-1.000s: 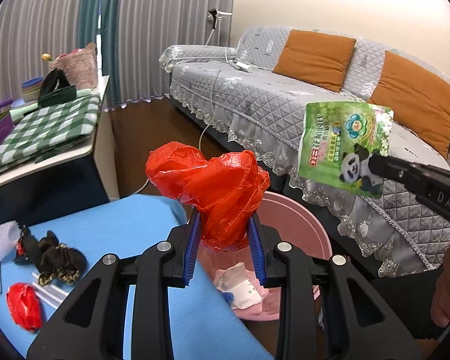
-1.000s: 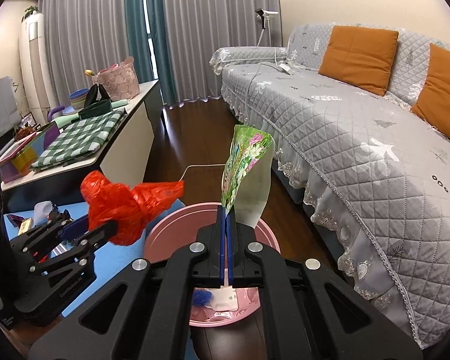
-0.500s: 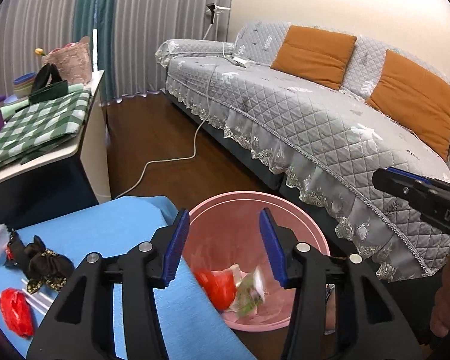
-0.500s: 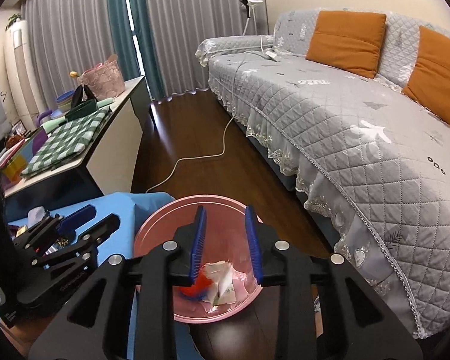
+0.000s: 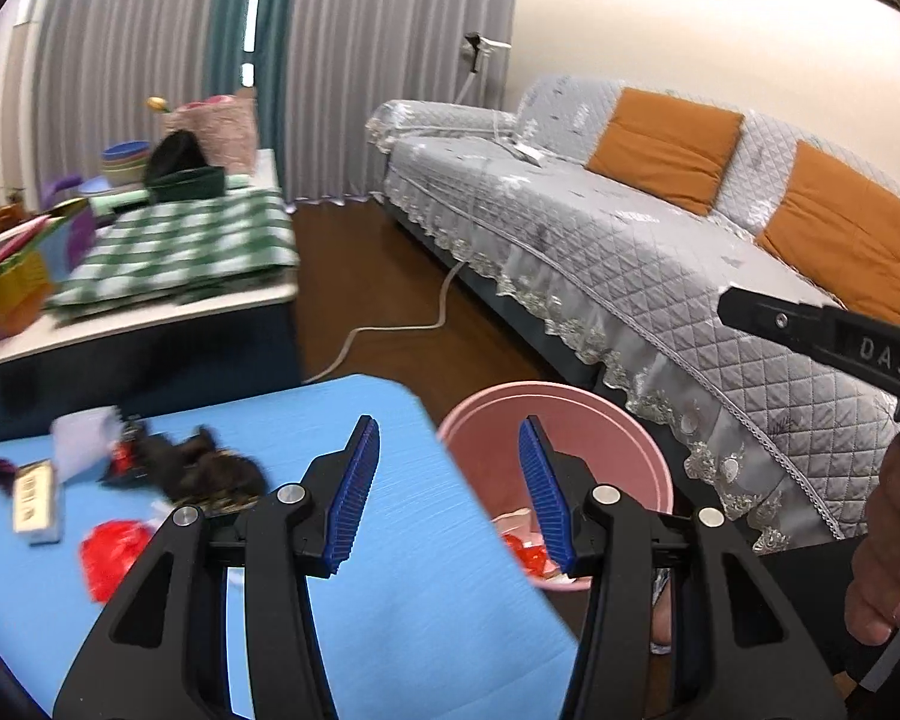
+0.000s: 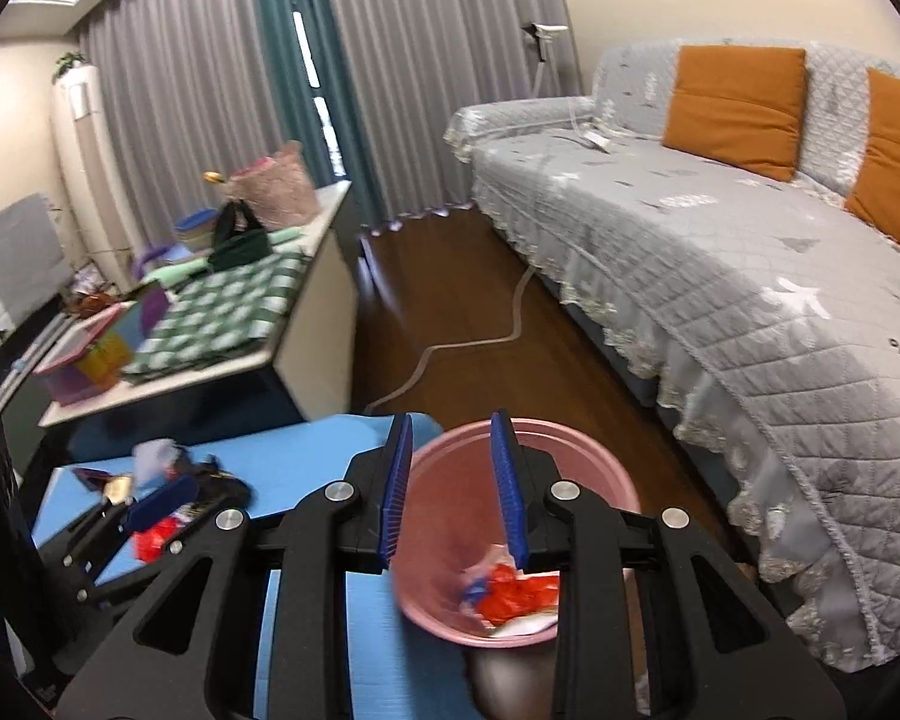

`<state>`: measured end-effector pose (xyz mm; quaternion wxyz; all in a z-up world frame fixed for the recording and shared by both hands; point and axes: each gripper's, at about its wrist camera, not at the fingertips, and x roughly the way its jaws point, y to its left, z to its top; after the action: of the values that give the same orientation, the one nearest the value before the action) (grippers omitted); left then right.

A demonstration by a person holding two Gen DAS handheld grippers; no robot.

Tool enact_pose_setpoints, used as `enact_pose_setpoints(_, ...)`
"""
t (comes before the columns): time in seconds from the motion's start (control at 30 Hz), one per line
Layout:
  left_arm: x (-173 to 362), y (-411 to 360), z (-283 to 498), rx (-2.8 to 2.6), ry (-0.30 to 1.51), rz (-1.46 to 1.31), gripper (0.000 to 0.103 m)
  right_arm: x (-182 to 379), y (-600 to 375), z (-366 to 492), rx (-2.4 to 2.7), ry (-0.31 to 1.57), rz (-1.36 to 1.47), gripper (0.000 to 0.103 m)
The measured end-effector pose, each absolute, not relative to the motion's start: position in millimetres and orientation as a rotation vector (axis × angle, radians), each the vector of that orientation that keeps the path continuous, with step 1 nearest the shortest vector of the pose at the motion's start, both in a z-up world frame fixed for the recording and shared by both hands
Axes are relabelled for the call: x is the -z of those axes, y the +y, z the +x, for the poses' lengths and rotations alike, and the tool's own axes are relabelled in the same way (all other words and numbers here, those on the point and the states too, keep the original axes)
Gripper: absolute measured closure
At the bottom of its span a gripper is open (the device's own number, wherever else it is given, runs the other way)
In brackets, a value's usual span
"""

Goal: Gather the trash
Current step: 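Move both open tools back over the table toward the small red bag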

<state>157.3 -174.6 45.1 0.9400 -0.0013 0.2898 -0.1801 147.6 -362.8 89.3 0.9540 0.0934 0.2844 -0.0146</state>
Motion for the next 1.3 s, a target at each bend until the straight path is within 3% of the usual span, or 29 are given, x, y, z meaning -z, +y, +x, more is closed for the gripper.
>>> enact_pose_setpoints(0.27, -59, -103, 124, 0.254, 0.559, -0.036, 0.055, -104, -299, 144, -0.088, 0.545, 0.188, 0.075)
enact_pose_setpoints(0.67, -32, -4, 122, 0.036, 0.555, -0.094, 0.055, -92, -237, 155, -0.164, 0.569, 0.152, 0.075)
enact_pose_setpoints(1.3, 24, 50, 159, -0.138, 0.618, -0.127, 0.055, -22, -182, 211, -0.215, 0.668, 0.179, 0.075)
